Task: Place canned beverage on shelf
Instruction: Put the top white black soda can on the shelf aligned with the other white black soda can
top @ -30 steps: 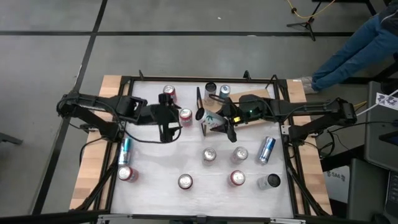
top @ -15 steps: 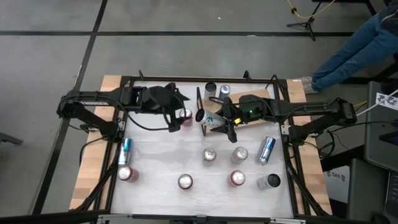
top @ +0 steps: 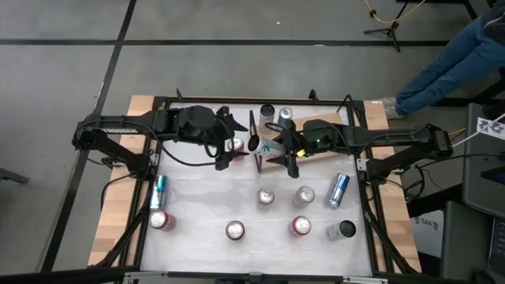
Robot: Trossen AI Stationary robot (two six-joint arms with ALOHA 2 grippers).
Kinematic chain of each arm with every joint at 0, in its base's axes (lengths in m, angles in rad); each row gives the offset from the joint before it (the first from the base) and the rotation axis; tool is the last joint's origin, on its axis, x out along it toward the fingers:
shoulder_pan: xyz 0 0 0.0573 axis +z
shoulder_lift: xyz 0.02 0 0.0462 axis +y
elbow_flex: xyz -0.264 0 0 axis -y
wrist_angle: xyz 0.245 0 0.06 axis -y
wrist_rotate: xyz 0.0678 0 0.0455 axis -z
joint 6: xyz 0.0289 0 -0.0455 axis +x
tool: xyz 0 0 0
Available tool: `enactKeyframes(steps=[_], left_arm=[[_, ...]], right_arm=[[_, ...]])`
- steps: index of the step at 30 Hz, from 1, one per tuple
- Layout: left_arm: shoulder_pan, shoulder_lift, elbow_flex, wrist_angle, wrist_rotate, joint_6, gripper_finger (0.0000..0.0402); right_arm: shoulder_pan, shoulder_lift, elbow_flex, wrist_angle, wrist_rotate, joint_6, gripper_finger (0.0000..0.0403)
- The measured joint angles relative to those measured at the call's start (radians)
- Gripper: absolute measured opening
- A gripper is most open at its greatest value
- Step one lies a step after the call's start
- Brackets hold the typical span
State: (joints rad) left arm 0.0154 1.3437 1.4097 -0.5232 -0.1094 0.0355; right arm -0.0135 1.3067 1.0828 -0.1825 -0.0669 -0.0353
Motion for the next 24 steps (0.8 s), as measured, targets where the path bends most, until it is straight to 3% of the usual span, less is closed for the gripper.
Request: enactKeyframes(steps=[24], left_arm=[[-0.003,0.045,-0.001,0.109,0.016,0.001,0.0352]], right_arm=[[0.0,0.0,0.0,0.011,-0.003,0.0,0.025]])
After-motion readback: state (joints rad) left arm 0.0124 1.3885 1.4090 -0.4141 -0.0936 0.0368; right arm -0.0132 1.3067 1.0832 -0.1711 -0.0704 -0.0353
